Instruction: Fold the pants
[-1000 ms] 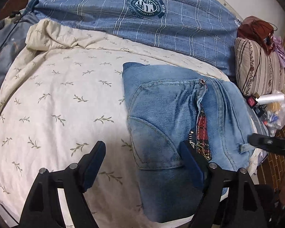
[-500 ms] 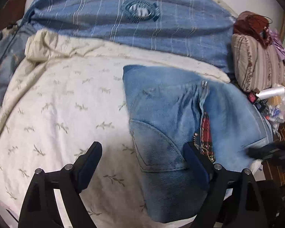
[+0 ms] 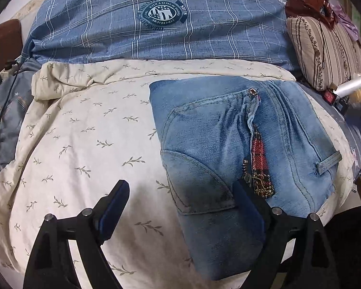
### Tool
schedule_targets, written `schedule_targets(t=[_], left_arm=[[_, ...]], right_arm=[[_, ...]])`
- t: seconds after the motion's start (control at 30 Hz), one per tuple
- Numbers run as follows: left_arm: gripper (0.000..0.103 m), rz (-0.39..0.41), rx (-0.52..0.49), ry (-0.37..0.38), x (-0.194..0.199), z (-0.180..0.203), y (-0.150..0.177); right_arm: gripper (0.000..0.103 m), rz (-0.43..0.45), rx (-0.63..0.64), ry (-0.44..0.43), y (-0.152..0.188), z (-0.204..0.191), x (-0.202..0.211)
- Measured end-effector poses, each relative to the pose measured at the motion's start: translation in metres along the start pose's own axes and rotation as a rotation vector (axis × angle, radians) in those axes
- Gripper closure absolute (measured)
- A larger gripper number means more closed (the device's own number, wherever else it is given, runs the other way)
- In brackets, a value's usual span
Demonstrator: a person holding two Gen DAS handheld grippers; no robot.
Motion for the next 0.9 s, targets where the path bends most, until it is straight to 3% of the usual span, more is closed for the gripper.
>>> schedule_targets(t=[0.13,0.2,0.23,0.27,0.3,0.37,0.6,0.67,0.73,0.8,0.9], left_arm=[[0.014,-0.007,0.005,0.003,0.000,0.000,0.001],[0.013,-0.009,0.003,0.000,0.000,0.000,0.001],[0.013,-0.012,0.005,0.003,-0.001,-0.001,0.000],[0.013,-0.010,0.006,0.017,-0.001,-0.001,0.000],[0.013,-0.012,0.004,0.016,-0.001,0.000,0.000],[0.013,-0.008,-0.006,-0.002,0.000,0.002,-0.001],[0.013,-0.018,0.007,-0.010,-0.001,-0.002,0.000],[0.013,-0.021,0.007,-0.013,-0.001,-0.001,-0.001],[0.013,-0.022,0.007,-0.013,0.000,-0.001,-0.001],[0.013,-0.022,0.009,-0.012,0.000,-0.001,0.000],[0.011,-0.028,0.016,0.009,-0.001,-0.001,-0.001]], right_arm=[[0.049,-0.060,0.012,-0.178,-0.038,-0.021,-0.028],[0.048,-0.146,-0.018,-0.229,-0.047,-0.020,-0.060],[0.048,-0.176,-0.017,-0.186,-0.049,-0.012,-0.081],[0.058,-0.200,-0.047,-0.079,-0.049,0.004,-0.103],[0.064,-0.265,-0.123,-0.052,-0.045,0.023,-0.126],[0.068,-0.265,-0.239,-0.130,-0.042,0.045,-0.133],[0.063,-0.177,-0.097,-0.055,-0.036,0.014,-0.092],[0.049,-0.135,-0.058,-0.075,-0.033,0.005,-0.067],[0.047,-0.117,-0.028,-0.096,-0.026,-0.003,-0.052],[0.044,-0.132,-0.023,-0.131,-0.009,-0.004,-0.048],[0.047,-0.246,-0.011,-0.031,0.021,0.014,-0.088]])
Point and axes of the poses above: each gripper's, at about its wrist camera, not at the fingertips, and x roughly against the way its jaws point, z to its right, y to its underside, the point moved 1 cm from there along -x, roughly the way its jaws point, and after that the axes turned 7 degrees about -x, right-handed, at the moved point
